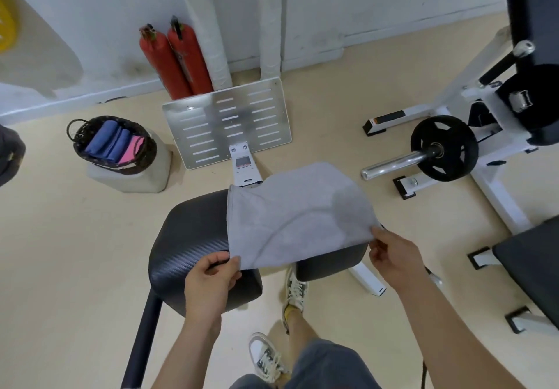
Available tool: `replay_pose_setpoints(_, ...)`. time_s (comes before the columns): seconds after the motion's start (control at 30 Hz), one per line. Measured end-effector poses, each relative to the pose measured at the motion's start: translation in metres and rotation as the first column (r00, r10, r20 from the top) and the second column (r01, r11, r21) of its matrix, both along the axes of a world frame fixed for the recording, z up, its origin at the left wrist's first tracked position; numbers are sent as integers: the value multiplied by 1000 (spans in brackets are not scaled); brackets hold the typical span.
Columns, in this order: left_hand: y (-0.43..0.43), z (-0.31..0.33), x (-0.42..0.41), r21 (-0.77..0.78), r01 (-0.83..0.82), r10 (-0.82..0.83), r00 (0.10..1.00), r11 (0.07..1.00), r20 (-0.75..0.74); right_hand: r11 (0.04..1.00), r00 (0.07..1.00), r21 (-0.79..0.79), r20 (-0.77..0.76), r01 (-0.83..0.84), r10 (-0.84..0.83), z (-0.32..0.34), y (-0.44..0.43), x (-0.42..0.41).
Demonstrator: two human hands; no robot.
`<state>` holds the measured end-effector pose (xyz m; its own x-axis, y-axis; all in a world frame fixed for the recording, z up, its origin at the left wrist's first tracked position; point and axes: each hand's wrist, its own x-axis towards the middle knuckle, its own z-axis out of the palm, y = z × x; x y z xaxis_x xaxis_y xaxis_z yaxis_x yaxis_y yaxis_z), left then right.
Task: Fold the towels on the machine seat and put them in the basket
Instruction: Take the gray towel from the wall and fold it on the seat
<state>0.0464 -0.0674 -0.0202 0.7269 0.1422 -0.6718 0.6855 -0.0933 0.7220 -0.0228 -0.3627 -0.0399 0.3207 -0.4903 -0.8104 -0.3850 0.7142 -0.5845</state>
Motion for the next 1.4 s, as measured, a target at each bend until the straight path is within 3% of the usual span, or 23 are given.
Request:
replay_pose_setpoints(0.1,14,4,-1,-163,8,-8,1000,987,-2,998,999,61,-31,-13,15,2,-10,-4)
replay_pose_setpoints(0.23,30,2,-3,-167,194,-196,981,967,3,996,999,81,-24,-31,33,1,-17,-6)
replay_pose_setpoints(0.37,36,7,-7,-161,372,-373,927,914,25,974,985,-161,-92,-157,144,4,-13,-7)
replay_pose_setpoints(0.43,38,4,-8,-62,464,-460,885,884,66,915,970,-324,-82,-242,227,10,-10,-9)
replay_pose_setpoints(0.53,37,-5,-6,240,468,-515,834,850,198,791,916,-478,-76,-380,394,19,-8,-13)
replay_pose_setpoints(0.77,35,-7,-3,495,434,-621,719,753,313,519,770,-621,-231,-587,595,26,-13,-20)
replay_pose_setpoints(0.9,46,-3,-7,683,428,-781,512,592,357,450,661,-564,-246,-692,708,28,-21,-27)
replay_pose_setpoints(1.0,54,-1,-11,727,464,-858,361,505,365,223,484,-538,-412,-813,772,24,-27,-40)
replay_pose_setpoints(1.07,58,-2,-15,713,506,-871,357,485,338,58,427,-589,-510,-806,747,24,-28,-45)
replay_pose_setpoints(1.17,61,-1,-25,688,543,-869,398,482,295,-66,364,-584,-587,-809,723,23,-32,-52)
replay_pose_setpoints(1.27,60,8,-36,650,628,-892,409,429,193,-200,203,-474,-669,-857,715,21,-35,-60)
replay_pose_setpoints(1.33,60,10,-41,609,674,-887,446,418,116,-211,158,-432,-675,-877,721,23,-37,-63)
replay_pose_setpoints(1.4,57,13,-43,538,686,-844,527,491,98,-115,229,-471,-610,-874,758,25,-39,-61)
